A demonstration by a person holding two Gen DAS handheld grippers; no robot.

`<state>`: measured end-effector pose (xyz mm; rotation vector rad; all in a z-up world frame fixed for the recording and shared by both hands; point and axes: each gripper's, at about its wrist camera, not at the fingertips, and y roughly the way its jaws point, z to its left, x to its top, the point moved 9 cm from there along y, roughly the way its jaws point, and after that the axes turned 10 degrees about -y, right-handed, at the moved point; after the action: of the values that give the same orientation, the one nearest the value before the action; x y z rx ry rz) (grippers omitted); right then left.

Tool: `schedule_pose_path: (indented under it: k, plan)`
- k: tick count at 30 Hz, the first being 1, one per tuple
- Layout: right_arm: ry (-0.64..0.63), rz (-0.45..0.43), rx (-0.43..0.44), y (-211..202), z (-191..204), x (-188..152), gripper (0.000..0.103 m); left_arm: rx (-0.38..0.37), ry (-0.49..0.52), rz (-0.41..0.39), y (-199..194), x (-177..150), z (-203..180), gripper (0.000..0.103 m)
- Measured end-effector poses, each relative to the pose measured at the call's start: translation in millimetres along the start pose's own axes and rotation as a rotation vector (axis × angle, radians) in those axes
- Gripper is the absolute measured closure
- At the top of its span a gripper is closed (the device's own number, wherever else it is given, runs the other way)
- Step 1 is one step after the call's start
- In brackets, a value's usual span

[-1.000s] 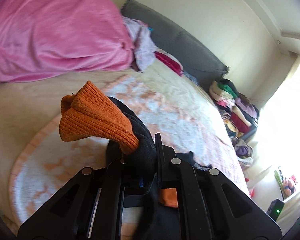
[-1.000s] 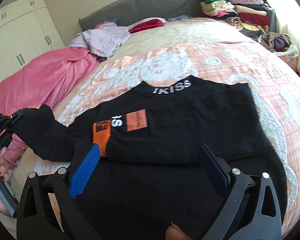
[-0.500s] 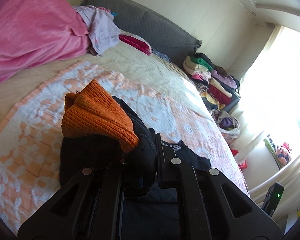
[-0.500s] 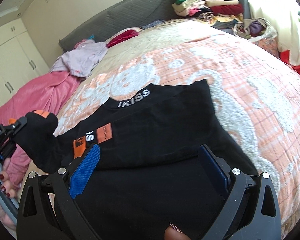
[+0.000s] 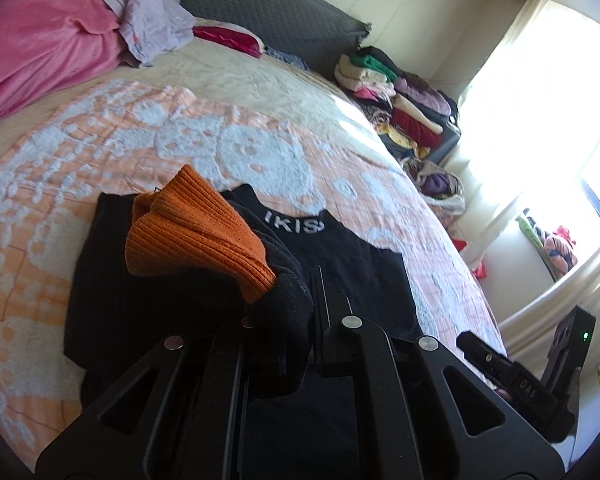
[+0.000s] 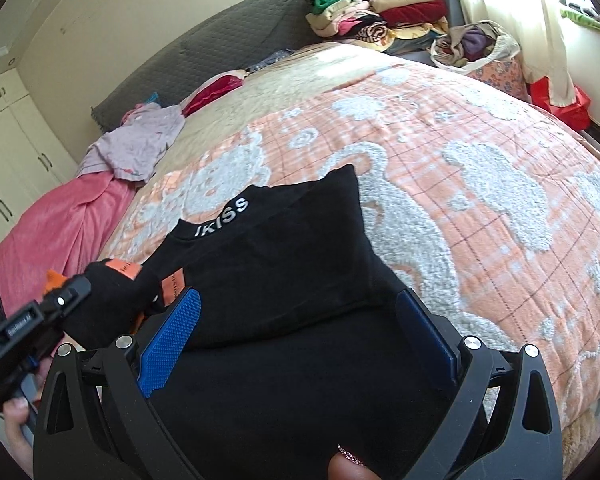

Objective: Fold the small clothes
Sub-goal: 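Fold the held sleeve across the chest toward the collar with the left tool, then open the left tool to release the cuff on the chest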

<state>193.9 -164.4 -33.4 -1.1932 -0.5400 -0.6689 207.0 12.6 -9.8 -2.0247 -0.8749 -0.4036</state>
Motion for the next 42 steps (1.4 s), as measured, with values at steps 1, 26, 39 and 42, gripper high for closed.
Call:
schedule_pose_path:
  k: [1, 26, 39, 42]
  plan:
    - [0.005, -0.001, -0.002, -0.6, -2.2, -0.2, 0.005, -0.004, 0.016, 0.028, 4.9, -5.3, -2.9, 0.099]
    - [0.032, 0.019, -0.022, 2.6, -11.2, -2.9, 0.005, -0.199, 0.096, 0.234, 14.2, -50.5, -39.2, 0.043]
    - [0.025, 0.028, -0.023, 5.0, -11.7, -4.5, 0.005, -0.224, 0.076, 0.234, 5.2, -46.2, -38.0, 0.037]
    - [0.017, 0.035, -0.019, 7.4, -7.4, -6.2, 0.005, -0.248, 0.082, 0.23, 0.4, -42.7, -39.3, 0.034]
